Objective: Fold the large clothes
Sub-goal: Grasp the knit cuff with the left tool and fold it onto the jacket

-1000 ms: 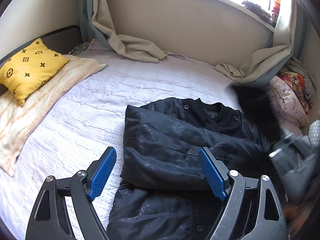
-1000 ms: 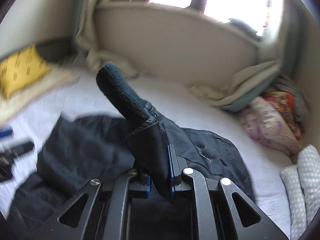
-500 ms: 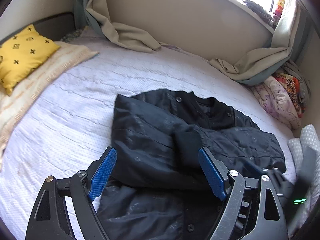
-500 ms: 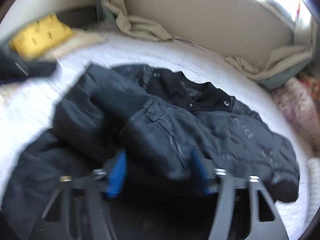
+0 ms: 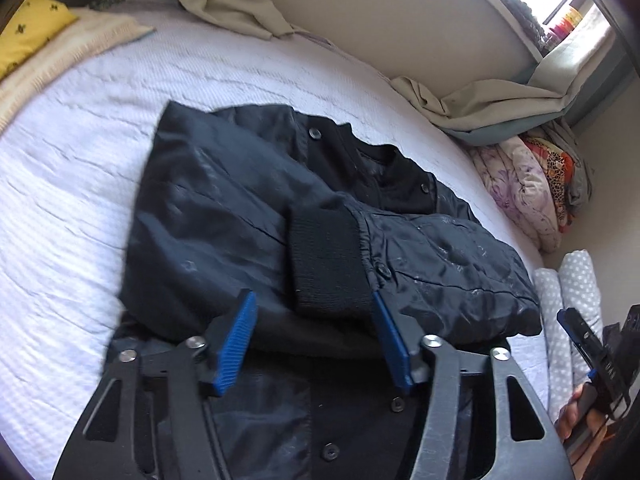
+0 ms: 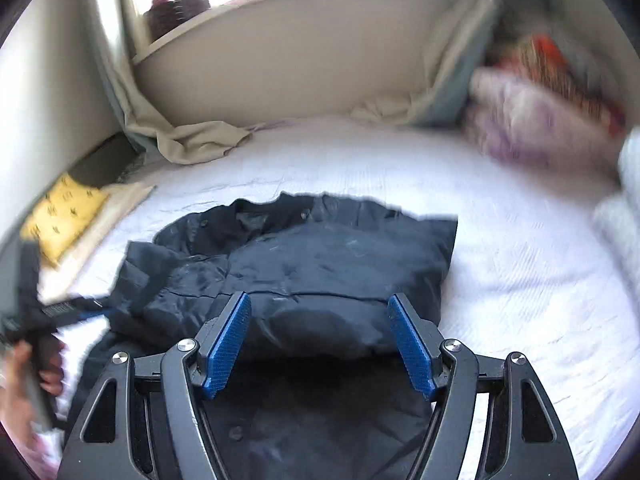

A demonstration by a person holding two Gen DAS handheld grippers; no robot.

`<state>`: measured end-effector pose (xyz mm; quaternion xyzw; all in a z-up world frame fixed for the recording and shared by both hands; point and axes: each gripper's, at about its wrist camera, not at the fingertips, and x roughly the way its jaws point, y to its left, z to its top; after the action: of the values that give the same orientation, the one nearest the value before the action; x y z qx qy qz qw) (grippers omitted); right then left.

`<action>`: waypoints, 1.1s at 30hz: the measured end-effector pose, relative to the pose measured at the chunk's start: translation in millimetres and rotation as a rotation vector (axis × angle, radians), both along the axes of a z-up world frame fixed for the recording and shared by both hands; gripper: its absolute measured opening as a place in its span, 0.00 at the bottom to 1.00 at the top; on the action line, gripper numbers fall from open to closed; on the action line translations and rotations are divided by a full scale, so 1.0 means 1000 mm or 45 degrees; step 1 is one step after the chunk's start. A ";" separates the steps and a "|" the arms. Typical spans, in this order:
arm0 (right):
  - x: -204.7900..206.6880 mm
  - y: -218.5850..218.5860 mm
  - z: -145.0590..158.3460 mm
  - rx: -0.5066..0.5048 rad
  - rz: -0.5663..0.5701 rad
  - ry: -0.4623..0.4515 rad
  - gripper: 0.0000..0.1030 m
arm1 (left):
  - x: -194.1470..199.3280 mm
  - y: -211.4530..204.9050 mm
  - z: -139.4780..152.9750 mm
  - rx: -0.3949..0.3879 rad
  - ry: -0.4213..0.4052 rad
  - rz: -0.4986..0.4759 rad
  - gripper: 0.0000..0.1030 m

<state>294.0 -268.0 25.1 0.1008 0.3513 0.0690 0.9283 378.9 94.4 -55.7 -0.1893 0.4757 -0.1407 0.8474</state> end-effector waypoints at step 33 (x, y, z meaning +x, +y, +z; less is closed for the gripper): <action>0.029 -0.043 -0.010 0.086 -0.111 0.062 0.29 | 0.019 0.003 0.001 0.262 -0.059 0.027 0.12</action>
<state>322.7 -311.2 15.3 0.1489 0.3666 0.0377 0.9176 398.2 97.6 -54.6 -0.1028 0.4659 -0.0866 0.8746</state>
